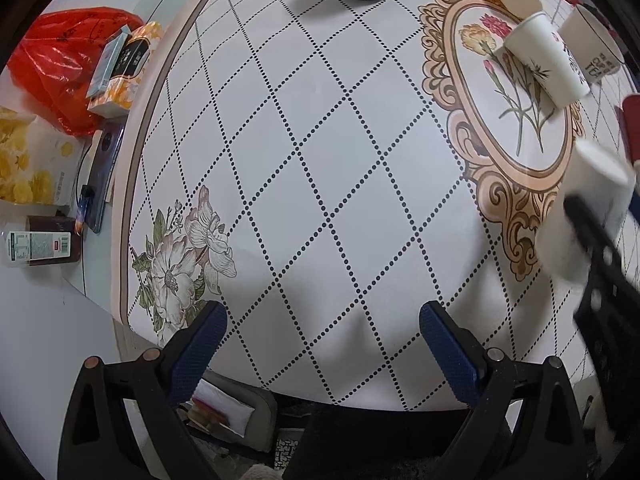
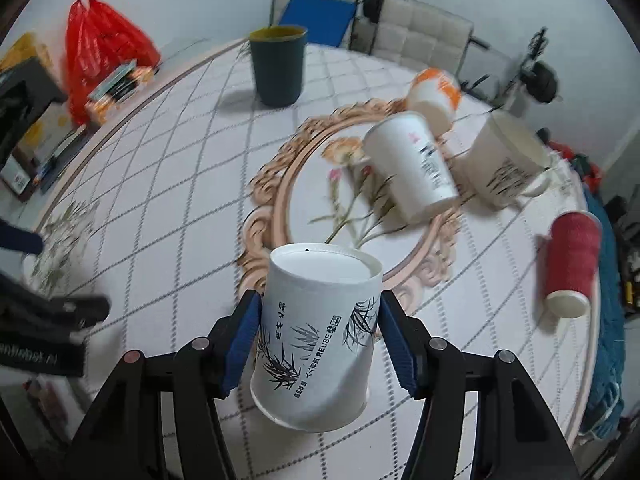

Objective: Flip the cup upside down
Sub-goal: 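Lower the inverted cup onto the table with the right tool, then open the right tool and withdraw it from the cup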

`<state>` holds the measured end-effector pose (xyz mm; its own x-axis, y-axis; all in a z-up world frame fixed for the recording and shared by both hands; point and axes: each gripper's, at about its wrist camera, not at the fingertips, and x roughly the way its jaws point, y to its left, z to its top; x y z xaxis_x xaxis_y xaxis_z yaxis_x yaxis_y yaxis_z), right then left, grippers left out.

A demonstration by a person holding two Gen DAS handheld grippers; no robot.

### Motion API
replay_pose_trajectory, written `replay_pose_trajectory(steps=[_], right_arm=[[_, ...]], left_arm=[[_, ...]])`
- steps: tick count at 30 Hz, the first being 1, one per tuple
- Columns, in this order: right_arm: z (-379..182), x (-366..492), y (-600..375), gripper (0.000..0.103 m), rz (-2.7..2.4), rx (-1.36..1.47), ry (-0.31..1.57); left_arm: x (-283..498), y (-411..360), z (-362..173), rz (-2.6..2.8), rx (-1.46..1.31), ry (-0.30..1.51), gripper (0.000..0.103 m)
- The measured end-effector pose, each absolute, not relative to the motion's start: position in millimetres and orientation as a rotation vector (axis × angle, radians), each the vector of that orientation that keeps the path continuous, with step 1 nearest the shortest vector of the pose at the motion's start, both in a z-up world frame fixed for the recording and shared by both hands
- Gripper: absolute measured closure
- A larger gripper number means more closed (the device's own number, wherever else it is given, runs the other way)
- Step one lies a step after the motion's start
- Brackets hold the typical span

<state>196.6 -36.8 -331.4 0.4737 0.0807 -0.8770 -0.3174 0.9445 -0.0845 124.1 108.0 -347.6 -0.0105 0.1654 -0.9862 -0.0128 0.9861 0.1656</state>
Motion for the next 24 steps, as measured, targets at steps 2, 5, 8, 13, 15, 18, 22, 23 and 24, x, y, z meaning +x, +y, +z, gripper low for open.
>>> replay_pose_trajectory(steps=[2,5,8,13,15,18,22,23,24], right_arm=[[-330,197,-34,0.041,0.214,-0.27,0.997],[-334,198,-29,0.041,0.179,-0.294,0.946],[-338,191,-27,0.041,0.166,-0.306,0.92],[-341,166,-27,0.041,0.176,-0.344,0.881],[-342,161,-27,0.041,0.18,-0.348,0.884],[-345,158,-32,0.041,0.172,-0.328,0.908],[-346,159,-39,0.039,0.153,-0.292,0.961],[-345,160,-41,0.037,0.143,-0.282,0.979],[-343,161,-44,0.029,0.135,-0.257,1.004]], left_arm=[[122,108,-349,0.14,0.128,1.575,0.004],[119,110,-351,0.138,0.127,1.581,0.004],[114,111,-351,0.134,0.131,1.58,0.004],[107,111,-354,0.13,0.134,1.585,0.004],[105,110,-355,0.126,0.138,1.584,0.004],[104,108,-354,0.116,0.144,1.578,0.004],[103,101,-347,0.09,0.151,1.557,0.004],[103,99,-344,0.081,0.157,1.547,0.004],[103,96,-341,0.072,0.159,1.538,0.004]])
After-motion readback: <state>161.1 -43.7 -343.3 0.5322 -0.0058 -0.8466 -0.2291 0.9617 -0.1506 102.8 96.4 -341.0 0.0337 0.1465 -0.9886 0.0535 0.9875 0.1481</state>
